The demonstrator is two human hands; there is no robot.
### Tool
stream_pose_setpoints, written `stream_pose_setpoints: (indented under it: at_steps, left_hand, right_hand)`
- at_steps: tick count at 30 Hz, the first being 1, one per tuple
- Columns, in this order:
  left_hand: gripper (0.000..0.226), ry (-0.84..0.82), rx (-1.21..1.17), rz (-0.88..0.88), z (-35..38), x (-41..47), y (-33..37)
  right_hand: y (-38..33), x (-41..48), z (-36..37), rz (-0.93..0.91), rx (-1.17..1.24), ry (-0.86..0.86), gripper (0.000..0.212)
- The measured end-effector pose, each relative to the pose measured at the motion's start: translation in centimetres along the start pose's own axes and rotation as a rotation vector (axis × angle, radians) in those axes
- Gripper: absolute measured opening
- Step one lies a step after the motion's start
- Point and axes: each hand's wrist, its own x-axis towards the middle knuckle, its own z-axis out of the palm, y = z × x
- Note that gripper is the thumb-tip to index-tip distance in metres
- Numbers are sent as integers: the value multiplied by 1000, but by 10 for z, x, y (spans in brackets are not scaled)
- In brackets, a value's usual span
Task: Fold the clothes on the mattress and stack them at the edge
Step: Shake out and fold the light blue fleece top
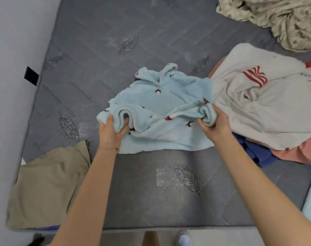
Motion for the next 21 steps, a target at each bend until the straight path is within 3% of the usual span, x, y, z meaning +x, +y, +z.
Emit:
stream_pose_setpoints:
  at_steps: [3,9,13,16,19,21]
  left_hand:
    - [33,-18,-22,-39,8,44,21]
    - [34,42,-55,-72,21,122,42]
    - [40,35,-58,-80,32,162,41]
    - [44,40,44,-99,40,179,27]
    - [53,66,168,-95,41,188,5]
    - [51,58,250,-33,38,189,-10]
  right_hand:
    - [-19,28,34,-97,103,-13,25]
    - [-52,82,73,-177,164,81,19]
    - [-63,121,90,-178,164,-12,34]
    - [-63,146,90,-191,-67,-76,32]
    - [-55,171,80,-187,-381,-16,31]
    - [-48,183,66,-251,-631,85,52]
